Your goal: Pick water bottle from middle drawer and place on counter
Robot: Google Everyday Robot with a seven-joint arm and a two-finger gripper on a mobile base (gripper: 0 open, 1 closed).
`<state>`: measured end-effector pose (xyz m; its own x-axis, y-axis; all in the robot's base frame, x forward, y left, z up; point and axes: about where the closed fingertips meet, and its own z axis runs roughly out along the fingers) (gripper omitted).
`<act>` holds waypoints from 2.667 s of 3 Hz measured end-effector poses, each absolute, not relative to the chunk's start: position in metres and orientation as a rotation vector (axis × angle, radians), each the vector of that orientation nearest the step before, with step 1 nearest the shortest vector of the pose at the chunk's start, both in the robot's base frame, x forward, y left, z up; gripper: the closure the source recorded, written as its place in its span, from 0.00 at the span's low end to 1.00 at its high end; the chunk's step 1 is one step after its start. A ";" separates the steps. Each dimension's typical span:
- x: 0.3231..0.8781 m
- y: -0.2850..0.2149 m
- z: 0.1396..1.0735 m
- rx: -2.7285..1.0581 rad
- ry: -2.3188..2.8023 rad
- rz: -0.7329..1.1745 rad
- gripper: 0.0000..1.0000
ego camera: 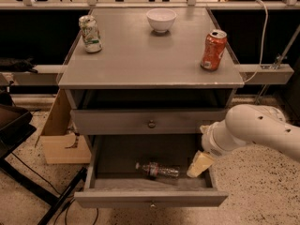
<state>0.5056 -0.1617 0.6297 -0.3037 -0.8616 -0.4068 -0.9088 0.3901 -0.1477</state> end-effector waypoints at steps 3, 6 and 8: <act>0.540 -0.127 0.583 -1.585 2.188 0.265 0.00; 0.544 -0.112 0.502 -1.630 2.289 0.327 0.00; 0.540 -0.079 0.450 -1.725 2.251 0.354 0.00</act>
Offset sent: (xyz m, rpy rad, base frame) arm 0.0416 0.0433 -0.0662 0.1018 0.0479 0.0926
